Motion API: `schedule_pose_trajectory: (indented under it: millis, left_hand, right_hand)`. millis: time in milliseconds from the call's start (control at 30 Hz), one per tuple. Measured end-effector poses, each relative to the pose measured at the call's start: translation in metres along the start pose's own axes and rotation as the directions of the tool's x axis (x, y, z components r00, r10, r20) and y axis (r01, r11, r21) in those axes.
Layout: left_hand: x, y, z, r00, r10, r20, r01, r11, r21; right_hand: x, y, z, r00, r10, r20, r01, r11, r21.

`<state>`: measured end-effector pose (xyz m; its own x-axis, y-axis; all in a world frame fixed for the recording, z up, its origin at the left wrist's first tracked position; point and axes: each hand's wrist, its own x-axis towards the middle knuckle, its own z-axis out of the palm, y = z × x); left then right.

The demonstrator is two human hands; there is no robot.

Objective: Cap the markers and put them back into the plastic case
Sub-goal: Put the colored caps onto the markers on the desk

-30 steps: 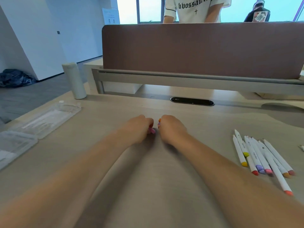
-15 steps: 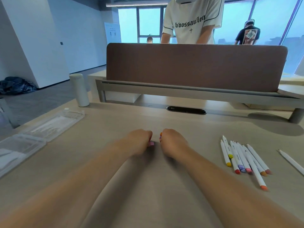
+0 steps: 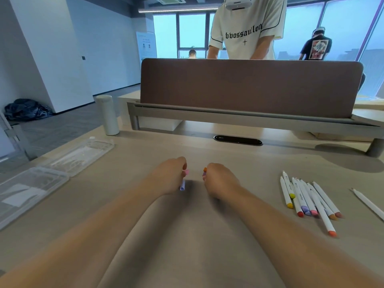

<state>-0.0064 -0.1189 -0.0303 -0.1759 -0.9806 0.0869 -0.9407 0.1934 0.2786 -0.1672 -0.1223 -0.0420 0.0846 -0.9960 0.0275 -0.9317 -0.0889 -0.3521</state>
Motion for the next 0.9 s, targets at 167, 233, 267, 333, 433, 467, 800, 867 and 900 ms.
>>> schedule_pose_trajectory:
  millis: [167,233,267,333,433,467,800,867,900]
  left_hand:
    - [-0.011,0.000,0.004,1.000,0.017,0.014,-0.018,0.998,0.067]
    - [-0.014,-0.001,0.008,0.999,0.009,0.052,-0.013,0.996,0.085]
    - [-0.014,0.000,0.010,0.998,0.013,0.060,-0.019,0.996,0.089]
    - [-0.015,0.000,0.012,0.997,0.023,0.072,-0.029,0.996,0.079]
    - [-0.013,0.002,0.012,0.995,0.015,0.096,-0.021,0.998,0.064]
    - [-0.012,0.003,0.011,0.994,0.010,0.105,-0.018,0.997,0.075]
    - [-0.022,0.022,0.016,0.996,0.033,0.086,-0.055,0.960,0.276]
    - [-0.021,0.024,0.010,0.991,0.004,0.133,-0.042,0.957,0.286]
    - [-0.020,0.025,0.008,0.987,-0.009,0.162,-0.040,0.955,0.292]
  right_hand:
    - [-0.005,-0.011,0.003,0.999,-0.042,0.012,0.041,0.999,0.029]
    - [-0.007,-0.014,0.003,0.998,-0.058,0.002,0.058,0.998,0.033]
    - [-0.008,-0.015,0.002,0.998,-0.063,0.000,0.063,0.998,0.028]
    - [-0.008,-0.016,0.003,0.997,-0.071,0.004,0.071,0.997,0.022]
    - [-0.007,-0.014,0.003,0.997,-0.074,0.006,0.073,0.997,0.023]
    - [-0.007,-0.013,0.003,0.997,-0.073,0.010,0.073,0.997,0.024]
    - [-0.013,-0.014,0.006,0.994,-0.106,0.031,0.106,0.994,-0.017]
    - [-0.013,-0.014,0.006,0.994,-0.100,0.039,0.101,0.995,-0.023]
    - [-0.013,-0.014,0.007,0.994,-0.098,0.039,0.099,0.995,-0.019]
